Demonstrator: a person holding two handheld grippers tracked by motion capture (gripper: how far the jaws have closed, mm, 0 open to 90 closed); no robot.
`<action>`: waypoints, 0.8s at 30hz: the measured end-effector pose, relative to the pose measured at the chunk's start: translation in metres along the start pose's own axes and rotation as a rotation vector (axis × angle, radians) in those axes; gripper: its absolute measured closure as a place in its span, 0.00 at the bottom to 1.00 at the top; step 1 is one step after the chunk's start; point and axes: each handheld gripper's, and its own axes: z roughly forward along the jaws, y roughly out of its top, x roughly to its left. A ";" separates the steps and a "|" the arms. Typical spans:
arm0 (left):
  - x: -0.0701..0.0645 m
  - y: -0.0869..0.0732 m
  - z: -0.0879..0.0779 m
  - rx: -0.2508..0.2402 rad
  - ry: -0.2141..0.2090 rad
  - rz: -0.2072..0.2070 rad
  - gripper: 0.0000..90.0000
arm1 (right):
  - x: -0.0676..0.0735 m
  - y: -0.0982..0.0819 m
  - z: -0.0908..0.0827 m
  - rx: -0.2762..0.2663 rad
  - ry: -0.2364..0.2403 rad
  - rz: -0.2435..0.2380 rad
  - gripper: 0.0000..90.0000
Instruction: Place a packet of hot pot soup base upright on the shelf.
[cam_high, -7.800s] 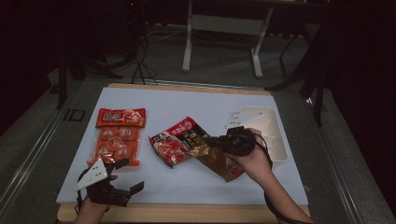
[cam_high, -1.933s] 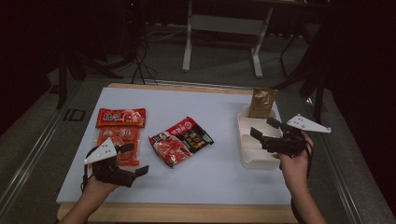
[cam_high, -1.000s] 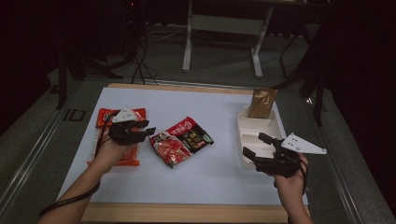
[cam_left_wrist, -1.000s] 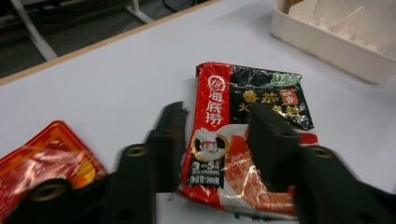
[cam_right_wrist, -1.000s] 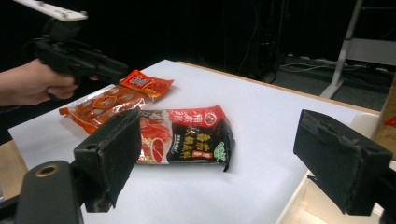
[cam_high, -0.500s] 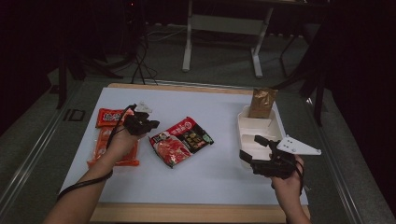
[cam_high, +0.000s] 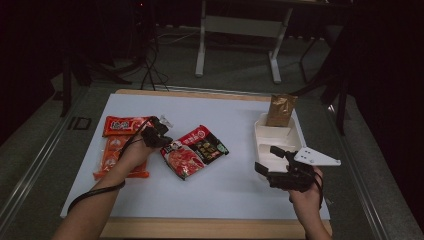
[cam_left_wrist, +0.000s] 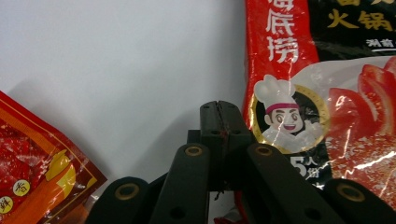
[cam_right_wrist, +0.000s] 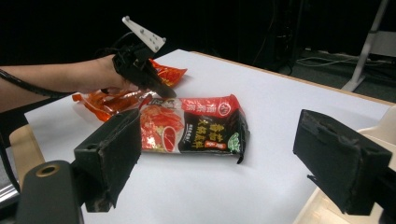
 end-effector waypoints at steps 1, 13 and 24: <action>0.000 0.000 0.000 0.004 0.002 0.003 1.00 | 0.000 0.000 0.000 0.001 -0.002 -0.001 0.17; -0.011 -0.004 -0.003 0.017 -0.053 0.014 1.00 | -0.003 -0.001 -0.001 0.005 -0.004 0.016 0.17; -0.030 -0.012 -0.008 -0.009 -0.099 0.001 1.00 | 0.001 -0.002 0.000 0.017 -0.002 0.001 0.17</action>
